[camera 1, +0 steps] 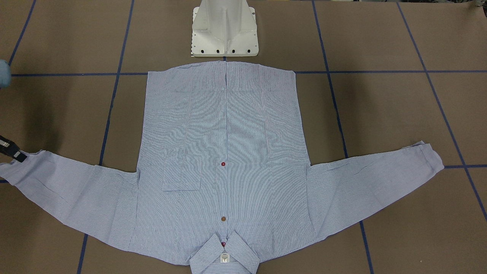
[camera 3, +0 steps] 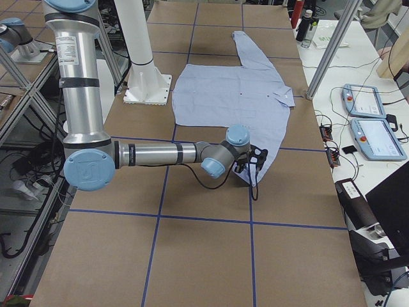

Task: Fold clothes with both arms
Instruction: 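Carry the grasped sleeve with the right gripper across onto the shirt front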

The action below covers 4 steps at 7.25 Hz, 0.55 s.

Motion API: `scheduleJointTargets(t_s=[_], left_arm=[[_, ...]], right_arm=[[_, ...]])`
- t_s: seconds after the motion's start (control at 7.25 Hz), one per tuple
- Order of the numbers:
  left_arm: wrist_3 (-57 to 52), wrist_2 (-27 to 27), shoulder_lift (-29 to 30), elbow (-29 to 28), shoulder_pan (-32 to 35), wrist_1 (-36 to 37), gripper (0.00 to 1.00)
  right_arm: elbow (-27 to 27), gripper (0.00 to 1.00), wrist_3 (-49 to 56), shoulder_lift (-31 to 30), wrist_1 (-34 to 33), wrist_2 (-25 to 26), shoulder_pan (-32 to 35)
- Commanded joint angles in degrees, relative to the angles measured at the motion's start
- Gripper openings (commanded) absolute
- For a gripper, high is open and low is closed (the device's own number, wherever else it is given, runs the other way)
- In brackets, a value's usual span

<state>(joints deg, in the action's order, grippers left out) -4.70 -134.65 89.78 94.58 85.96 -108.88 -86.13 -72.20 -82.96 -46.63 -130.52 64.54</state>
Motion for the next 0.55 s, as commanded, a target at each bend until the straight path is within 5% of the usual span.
scheduleJointTargets(t_s=[0.0, 0.14, 0.41], left_arm=[[-0.04, -0.09, -0.04, 0.17, 0.0, -0.11, 1.0], [-0.04, -0.09, -0.04, 0.08, 0.0, -0.19, 1.0], [0.04, -0.17, -0.04, -0.01, -0.09, -0.2, 1.0]], right_arm=[[-1.94, 0.0, -8.88, 15.38, -13.06, 3.15, -6.24], [-1.94, 0.0, -9.45, 22.86, -20.53, 4.39, -9.06], [-1.24, 0.0, -9.8, 30.2, -22.36, 12.88, -16.96]])
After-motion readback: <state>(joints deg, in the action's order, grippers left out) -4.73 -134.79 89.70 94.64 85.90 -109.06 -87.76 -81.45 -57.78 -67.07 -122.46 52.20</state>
